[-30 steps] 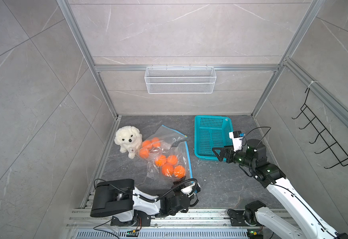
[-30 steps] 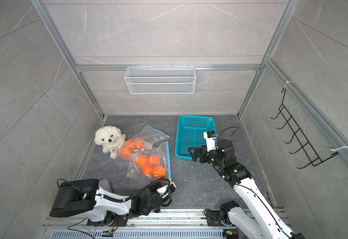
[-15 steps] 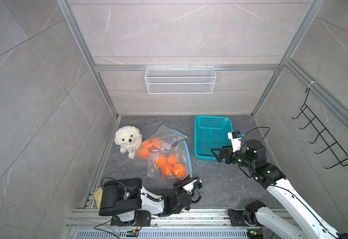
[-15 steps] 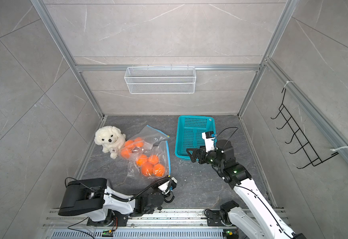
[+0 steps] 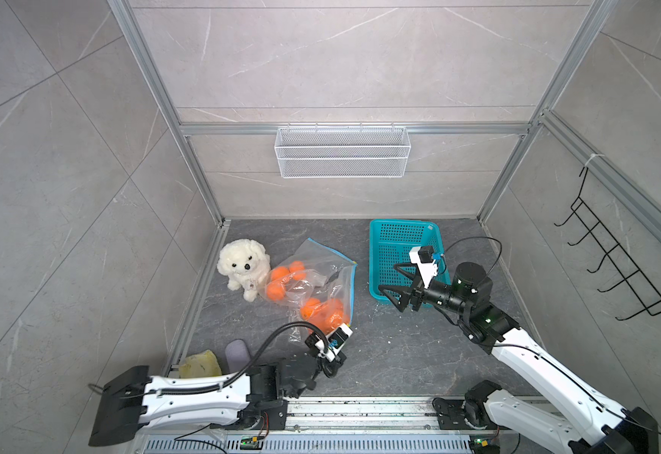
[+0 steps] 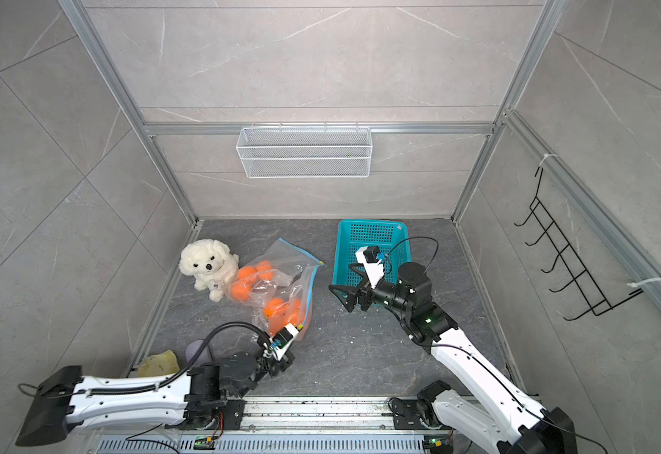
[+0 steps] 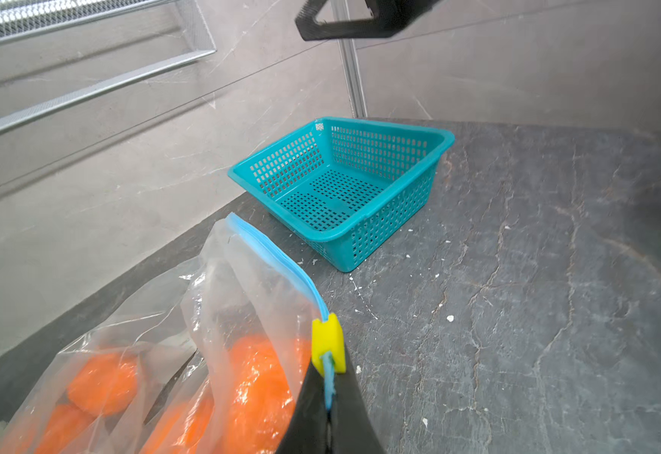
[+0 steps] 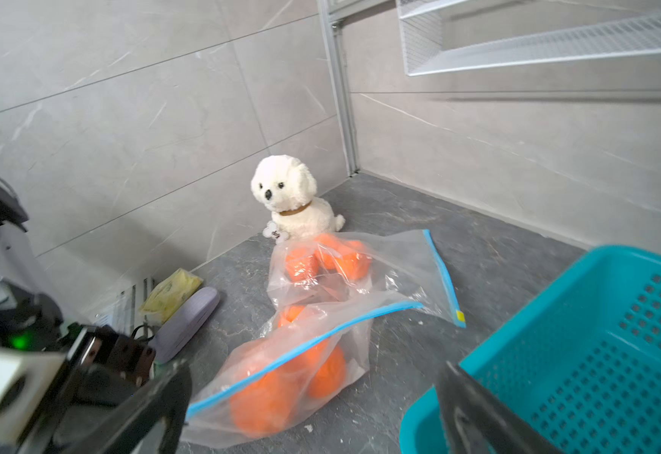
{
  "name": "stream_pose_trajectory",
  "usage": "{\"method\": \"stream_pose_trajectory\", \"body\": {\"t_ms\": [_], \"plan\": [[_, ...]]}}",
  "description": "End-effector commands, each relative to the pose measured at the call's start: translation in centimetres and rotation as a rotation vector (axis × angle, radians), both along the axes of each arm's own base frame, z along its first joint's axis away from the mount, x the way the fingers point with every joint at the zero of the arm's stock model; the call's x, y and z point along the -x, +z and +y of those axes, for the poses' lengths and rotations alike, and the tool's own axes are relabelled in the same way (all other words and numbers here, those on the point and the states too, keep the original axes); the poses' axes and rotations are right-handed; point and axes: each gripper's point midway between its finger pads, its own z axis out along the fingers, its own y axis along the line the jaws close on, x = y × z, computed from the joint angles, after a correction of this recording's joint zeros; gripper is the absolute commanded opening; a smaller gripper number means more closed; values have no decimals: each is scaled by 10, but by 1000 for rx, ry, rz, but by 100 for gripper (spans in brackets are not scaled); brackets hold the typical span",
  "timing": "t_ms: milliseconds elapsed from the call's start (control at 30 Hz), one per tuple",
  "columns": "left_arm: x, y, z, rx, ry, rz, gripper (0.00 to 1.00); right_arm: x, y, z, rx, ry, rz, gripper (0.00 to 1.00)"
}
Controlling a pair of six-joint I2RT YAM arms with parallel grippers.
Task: Open the zip-top bag and take out the orange
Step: Unzip the zipper on the zipper food storage bag.
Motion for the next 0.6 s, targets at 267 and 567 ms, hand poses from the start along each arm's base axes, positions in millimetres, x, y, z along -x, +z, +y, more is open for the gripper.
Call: {"method": "stream_pose_trajectory", "body": {"t_ms": [267, 567], "plan": [[-1, 13, 21, 89, -59, 125, 0, 5, 28, 88, 274, 198, -469, 100], [-2, 28, 26, 138, -108, 211, 0, 53, -2, 109, 408, 534, -347, 84]]}}
